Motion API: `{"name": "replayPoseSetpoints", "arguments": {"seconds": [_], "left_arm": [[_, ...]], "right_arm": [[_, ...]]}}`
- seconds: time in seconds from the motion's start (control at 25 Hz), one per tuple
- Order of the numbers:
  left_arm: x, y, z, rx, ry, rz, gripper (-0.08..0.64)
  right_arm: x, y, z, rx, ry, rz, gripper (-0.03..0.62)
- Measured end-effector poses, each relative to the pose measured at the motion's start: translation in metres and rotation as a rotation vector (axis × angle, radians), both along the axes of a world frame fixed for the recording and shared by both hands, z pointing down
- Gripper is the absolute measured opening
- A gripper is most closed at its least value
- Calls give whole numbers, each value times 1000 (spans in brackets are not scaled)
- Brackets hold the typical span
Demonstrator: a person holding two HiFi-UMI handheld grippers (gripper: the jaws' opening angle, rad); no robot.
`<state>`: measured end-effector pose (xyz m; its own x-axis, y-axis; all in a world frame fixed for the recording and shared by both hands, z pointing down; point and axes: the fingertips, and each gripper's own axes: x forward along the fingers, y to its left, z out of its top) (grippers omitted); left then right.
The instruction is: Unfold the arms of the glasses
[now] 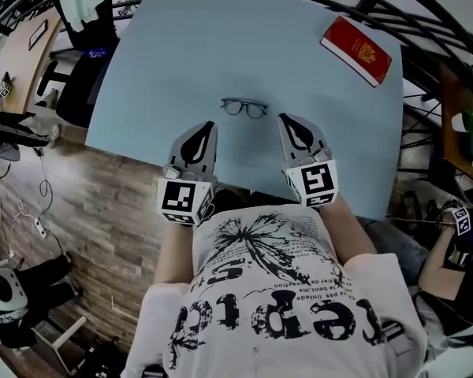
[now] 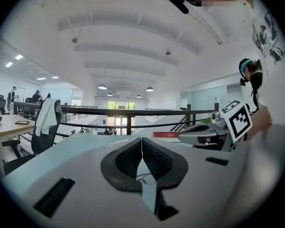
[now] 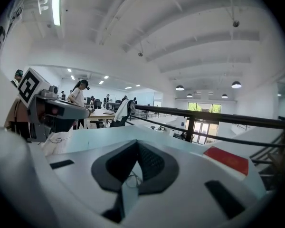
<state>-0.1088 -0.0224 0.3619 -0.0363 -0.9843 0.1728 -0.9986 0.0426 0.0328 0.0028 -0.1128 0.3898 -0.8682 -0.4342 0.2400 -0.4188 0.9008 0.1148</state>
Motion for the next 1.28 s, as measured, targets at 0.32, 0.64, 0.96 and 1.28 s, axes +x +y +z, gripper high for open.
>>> {"name": "replayPoseSetpoints", "arguments": {"seconds": [0.32, 0.64, 0.96, 1.28], "left_arm": [[-42, -54, 17, -62, 21, 123, 20], [-78, -99, 45, -133, 27, 234, 20], [-98, -114, 98, -228, 30, 274, 20], [-103, -119, 128, -302, 51, 292, 20]], "right_arm": [[-31, -43, 25, -86, 83, 104, 11], [-47, -71, 81, -201, 245, 197, 11], [-55, -80, 158, -277, 568, 99, 15], [-72, -79, 191, -253, 826, -185, 72]]}}
